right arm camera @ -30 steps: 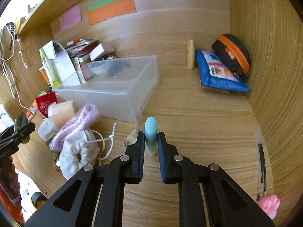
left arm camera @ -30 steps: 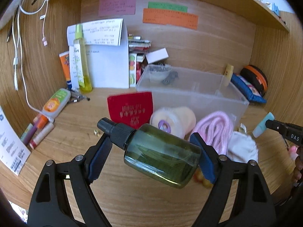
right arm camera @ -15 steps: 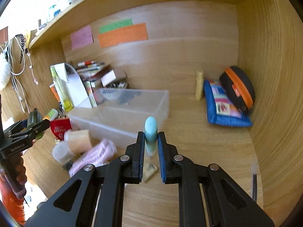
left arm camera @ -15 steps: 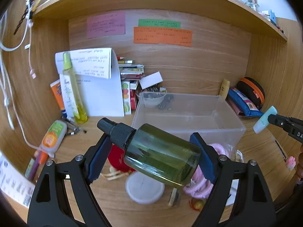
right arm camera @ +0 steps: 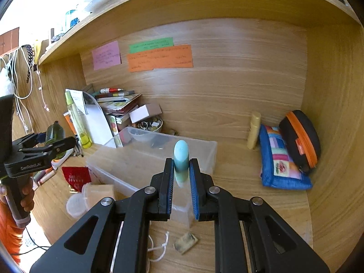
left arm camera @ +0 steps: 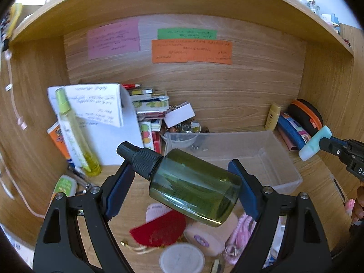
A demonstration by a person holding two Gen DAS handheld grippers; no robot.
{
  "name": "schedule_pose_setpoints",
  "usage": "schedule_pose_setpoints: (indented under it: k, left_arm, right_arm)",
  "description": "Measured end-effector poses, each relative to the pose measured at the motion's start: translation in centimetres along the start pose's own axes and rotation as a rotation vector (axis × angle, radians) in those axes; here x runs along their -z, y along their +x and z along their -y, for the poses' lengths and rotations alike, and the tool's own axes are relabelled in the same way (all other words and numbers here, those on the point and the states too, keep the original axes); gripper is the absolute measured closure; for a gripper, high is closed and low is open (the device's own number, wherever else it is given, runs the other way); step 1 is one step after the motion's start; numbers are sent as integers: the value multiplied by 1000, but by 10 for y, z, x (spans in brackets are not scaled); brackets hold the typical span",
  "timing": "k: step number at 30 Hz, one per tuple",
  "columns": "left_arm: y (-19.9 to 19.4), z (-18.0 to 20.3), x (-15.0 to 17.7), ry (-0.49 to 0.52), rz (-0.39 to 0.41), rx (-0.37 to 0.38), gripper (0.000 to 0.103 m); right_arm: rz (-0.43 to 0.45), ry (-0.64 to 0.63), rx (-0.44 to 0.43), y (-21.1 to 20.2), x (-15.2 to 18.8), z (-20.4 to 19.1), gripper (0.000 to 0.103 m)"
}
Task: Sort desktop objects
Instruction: 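Carry the blue bottle and green spray bottle toward the clear plastic bin, then open the right tool to drop the blue bottle into the bin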
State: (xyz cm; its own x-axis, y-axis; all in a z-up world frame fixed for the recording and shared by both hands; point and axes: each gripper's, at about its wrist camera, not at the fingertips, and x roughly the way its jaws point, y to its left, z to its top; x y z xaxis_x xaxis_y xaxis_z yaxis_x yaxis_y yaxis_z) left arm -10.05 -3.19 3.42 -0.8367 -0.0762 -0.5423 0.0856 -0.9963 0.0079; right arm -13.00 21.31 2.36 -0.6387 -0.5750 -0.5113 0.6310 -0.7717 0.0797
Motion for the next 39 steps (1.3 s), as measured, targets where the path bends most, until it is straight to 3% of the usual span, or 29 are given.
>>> schedule_pose_setpoints:
  k: [14, 28, 30, 34, 39]
  left_arm:
    - [71, 4, -27, 21, -123, 105, 19]
    - [141, 22, -9, 66, -358, 179, 19]
    - [143, 23, -7, 74, -376, 184, 19]
    - [150, 27, -4, 100, -408, 181, 19]
    - [158, 27, -1, 106, -457, 194, 19]
  right_arm:
    - [-46, -42, -24, 45, -28, -4, 91]
    - [-202, -106, -53, 110, -11, -14, 90]
    - [-233, -108, -67, 118, -6, -16, 88]
    - [-252, -98, -65, 126, -1, -15, 62]
    - [-215, -150, -6, 122, -2, -20, 46]
